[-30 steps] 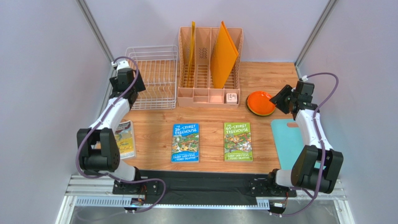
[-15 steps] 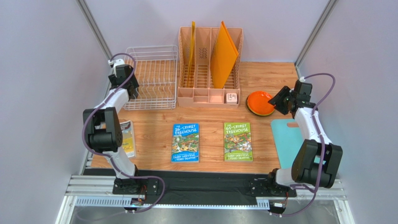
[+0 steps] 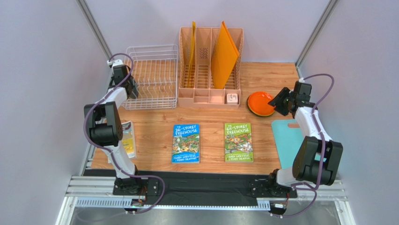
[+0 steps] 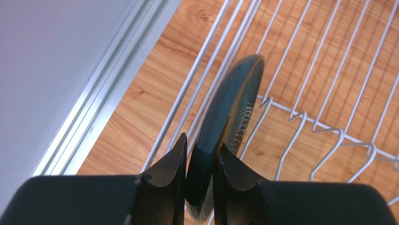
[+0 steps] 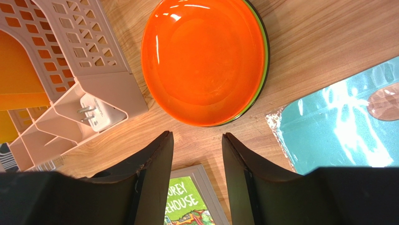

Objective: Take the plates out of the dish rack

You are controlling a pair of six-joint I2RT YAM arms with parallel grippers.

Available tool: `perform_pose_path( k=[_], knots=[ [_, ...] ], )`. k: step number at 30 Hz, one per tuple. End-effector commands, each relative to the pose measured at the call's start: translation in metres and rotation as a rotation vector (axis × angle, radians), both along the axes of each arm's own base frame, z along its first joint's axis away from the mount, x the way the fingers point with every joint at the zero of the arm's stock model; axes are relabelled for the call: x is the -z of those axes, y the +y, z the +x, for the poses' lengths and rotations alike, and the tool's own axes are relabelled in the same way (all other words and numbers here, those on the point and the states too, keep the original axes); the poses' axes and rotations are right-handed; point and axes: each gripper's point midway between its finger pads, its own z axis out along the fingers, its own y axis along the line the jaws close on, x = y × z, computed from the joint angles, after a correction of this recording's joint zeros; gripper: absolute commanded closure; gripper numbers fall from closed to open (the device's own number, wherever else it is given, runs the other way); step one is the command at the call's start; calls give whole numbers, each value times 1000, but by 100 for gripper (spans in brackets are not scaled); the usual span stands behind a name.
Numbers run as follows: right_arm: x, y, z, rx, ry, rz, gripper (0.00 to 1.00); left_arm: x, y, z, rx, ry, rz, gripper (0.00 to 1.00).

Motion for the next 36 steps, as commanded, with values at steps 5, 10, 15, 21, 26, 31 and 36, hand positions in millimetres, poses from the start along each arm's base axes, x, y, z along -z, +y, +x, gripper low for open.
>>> perform_pose_path(
  k=[5,10,15,21,26,31,36],
  knots=[
    [-4,-2,6,-16,-33,-22,52,-25,-2,13,25,-96,-2,100],
    [-3,-2,5,-18,-30,-20,52,-58,-2,4,69,-134,80,100],
    [-5,1,4,-24,-28,-31,52,-94,-5,-15,54,-163,220,100],
    [-7,6,2,-39,-18,-56,52,-129,-9,-35,39,-211,284,100],
    [-14,9,-4,-46,-24,-65,52,-148,-10,-53,19,-244,286,100],
    [-45,20,-14,-88,-104,-69,52,-174,-33,-73,60,-307,151,100],
    [-81,47,-27,-181,-225,-17,51,-180,-97,-84,276,-348,-149,100]
  ],
)
